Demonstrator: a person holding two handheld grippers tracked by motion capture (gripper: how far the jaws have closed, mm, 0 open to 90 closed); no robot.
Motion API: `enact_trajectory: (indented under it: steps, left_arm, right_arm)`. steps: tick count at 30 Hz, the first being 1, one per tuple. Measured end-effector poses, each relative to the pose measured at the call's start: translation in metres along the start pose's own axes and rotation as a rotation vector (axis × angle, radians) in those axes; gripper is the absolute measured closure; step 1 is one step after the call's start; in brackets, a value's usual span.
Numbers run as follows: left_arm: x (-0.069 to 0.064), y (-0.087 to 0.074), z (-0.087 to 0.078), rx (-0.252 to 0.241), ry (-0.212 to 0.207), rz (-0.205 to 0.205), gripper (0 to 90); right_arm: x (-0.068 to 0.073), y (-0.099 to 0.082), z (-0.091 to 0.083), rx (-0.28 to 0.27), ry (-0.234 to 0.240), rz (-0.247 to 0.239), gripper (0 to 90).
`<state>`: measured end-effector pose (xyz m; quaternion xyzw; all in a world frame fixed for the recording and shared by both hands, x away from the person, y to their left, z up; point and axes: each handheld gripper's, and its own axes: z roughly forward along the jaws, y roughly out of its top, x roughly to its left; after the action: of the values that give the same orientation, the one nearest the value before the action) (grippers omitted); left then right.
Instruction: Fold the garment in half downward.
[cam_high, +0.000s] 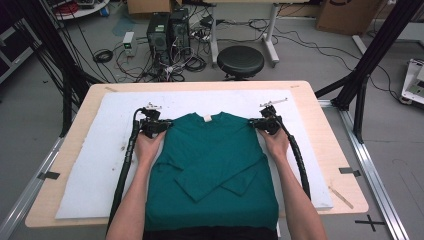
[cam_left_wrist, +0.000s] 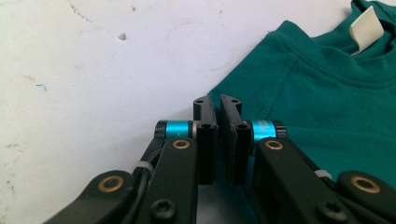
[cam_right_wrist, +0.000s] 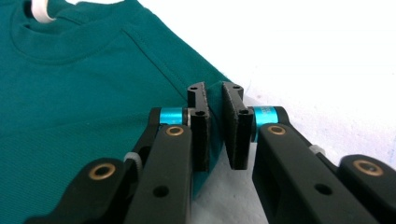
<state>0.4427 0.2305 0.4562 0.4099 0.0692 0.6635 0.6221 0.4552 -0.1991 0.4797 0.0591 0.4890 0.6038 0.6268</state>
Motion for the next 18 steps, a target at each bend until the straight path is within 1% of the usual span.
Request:
enact_trajectory:
  steps: [3, 4, 6, 9, 12, 13, 15, 18]
  left_arm:
    - [0.0005, 0.0000, -0.0002, 0.002, -0.001, 0.000, 85.0]
    - [0.0005, 0.0000, -0.0002, 0.001, -0.002, 0.000, 85.0]
    - [0.0004, 0.0000, -0.0002, 0.001, -0.002, 0.000, 85.1]
    - [0.0011, 0.0000, -0.0003, 0.000, -0.007, -0.006, 85.1]
    - [0.0011, 0.0001, -0.0007, -0.002, -0.013, 0.001, 85.1]
    - [0.0001, 0.0001, -0.0007, -0.004, -0.011, 0.002, 85.3]
    - [-0.0008, 0.0003, -0.0007, -0.003, -0.005, 0.014, 85.4]
    - [0.0001, 0.0006, -0.0019, -0.004, -0.013, -0.003, 85.7]
  right_arm:
    - [-0.0036, -0.0017, 0.0004, -0.011, 0.023, 0.022, 84.6]
    - [-0.0042, -0.0025, 0.0005, -0.018, 0.028, 0.021, 84.6]
    - [-0.0029, -0.0029, 0.0002, -0.017, 0.020, 0.019, 84.6]
    - [-0.0010, -0.0036, 0.0003, -0.026, 0.003, -0.004, 84.7]
    - [-0.0025, -0.0036, 0.0004, -0.027, 0.013, 0.004, 84.8]
    - [-0.0027, -0.0036, 0.0003, -0.026, 0.017, 0.013, 84.8]
    - [-0.0034, -0.0036, 0.0004, -0.025, 0.023, 0.016, 84.8]
    - [-0.0022, -0.0031, 0.0001, -0.024, 0.014, 0.006, 84.8]
